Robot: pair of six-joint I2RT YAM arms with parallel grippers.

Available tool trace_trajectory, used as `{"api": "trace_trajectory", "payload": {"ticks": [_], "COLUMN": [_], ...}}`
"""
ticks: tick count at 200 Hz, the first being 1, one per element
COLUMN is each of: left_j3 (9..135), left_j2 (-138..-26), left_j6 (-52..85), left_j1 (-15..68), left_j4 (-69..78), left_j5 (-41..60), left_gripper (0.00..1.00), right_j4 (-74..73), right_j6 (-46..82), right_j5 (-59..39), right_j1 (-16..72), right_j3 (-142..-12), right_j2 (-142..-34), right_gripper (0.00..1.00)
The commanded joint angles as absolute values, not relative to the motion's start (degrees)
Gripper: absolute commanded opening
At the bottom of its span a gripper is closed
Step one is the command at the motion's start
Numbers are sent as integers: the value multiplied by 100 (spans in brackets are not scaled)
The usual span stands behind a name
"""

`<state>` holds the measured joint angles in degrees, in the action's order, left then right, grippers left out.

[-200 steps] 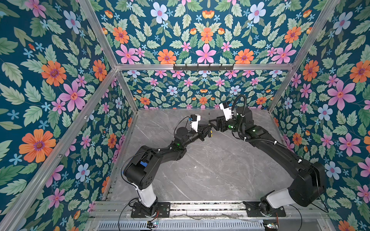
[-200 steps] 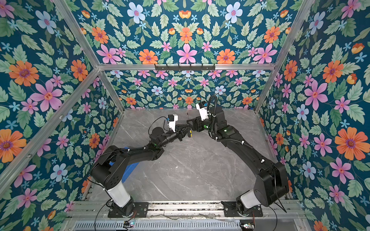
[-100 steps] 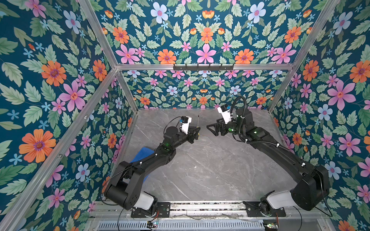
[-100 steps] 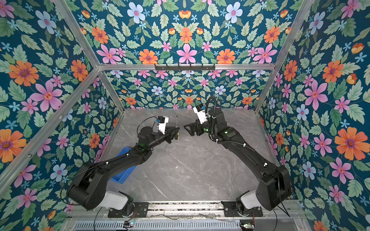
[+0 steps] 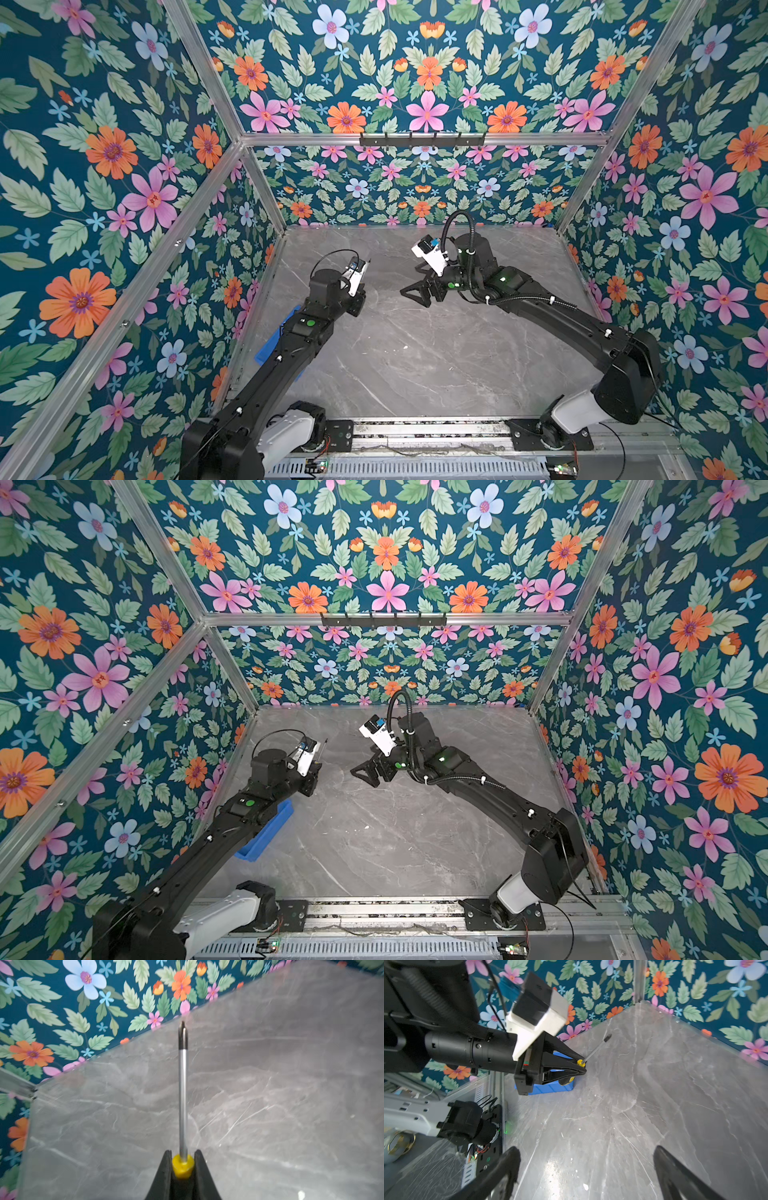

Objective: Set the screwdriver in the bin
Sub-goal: 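Carry the screwdriver with the left gripper over the blue bin while the right withdraws, then open the left gripper to drop the screwdriver into the blue bin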

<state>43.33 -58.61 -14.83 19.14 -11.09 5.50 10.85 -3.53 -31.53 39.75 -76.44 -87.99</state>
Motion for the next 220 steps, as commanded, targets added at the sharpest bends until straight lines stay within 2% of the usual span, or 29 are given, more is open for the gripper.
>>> {"api": "trace_trajectory", "payload": {"ticks": [1, 61, 98, 178, 220], "left_j3": [4341, 4086, 3906, 3241, 3096], "left_j2": [-5619, -5119, -4949, -5287, -5584], "left_j6": [-2149, -2222, -2246, -2431, -2437], "left_j1": [1756, 1469, 1302, 466, 306], "left_j4": [-2371, -3637, -3935, -3296, -3013], "left_j5": [-473, -1653, -2177, -2000, -1824], "left_gripper": [0, 0, 0, 0, 1], "right_j4": [1037, 1092, 1198, 1402, 1474], "right_j6": [-785, -1009, -1141, -1344, -1348], "right_j5": [-3533, -4030, -4160, -4201, -4105], "right_j1": [4170, 4438, 4447, 4447, 4447], "right_j3": [-7727, -7999, -8085, -8062, -8043], "right_j2": [-8867, -9118, -9202, -9184, -9158], "right_gripper": [99, 99, 99, 99, 99]}}
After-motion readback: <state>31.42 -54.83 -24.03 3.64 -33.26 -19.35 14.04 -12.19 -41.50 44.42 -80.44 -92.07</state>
